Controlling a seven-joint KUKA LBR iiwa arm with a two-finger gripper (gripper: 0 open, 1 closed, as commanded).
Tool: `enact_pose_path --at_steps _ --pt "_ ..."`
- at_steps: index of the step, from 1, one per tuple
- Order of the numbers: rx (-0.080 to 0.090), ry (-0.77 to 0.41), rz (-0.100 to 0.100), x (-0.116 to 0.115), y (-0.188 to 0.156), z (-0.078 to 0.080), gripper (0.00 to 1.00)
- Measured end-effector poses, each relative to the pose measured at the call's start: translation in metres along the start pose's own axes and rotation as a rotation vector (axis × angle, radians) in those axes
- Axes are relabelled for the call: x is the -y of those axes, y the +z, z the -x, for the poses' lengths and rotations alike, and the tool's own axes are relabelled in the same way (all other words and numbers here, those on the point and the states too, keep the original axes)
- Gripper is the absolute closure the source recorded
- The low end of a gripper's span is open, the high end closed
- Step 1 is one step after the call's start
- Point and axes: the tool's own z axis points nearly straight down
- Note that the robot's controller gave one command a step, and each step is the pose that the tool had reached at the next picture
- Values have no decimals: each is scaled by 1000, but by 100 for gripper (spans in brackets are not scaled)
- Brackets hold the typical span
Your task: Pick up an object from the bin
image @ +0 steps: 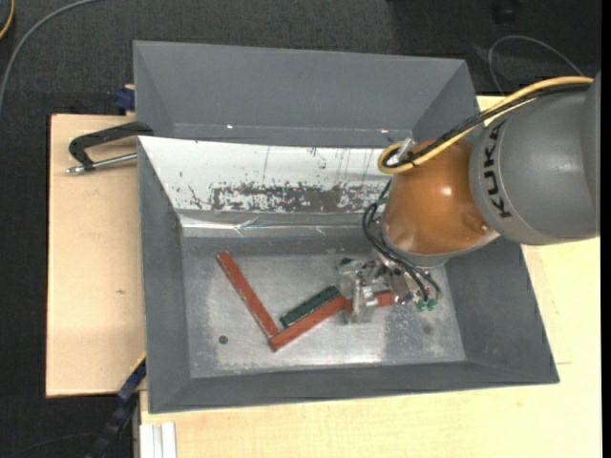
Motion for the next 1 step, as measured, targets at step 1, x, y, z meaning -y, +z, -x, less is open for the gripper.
enact_pose_path --at_steps 1 --pt "3 -45 -4 38 -134 -30 100"
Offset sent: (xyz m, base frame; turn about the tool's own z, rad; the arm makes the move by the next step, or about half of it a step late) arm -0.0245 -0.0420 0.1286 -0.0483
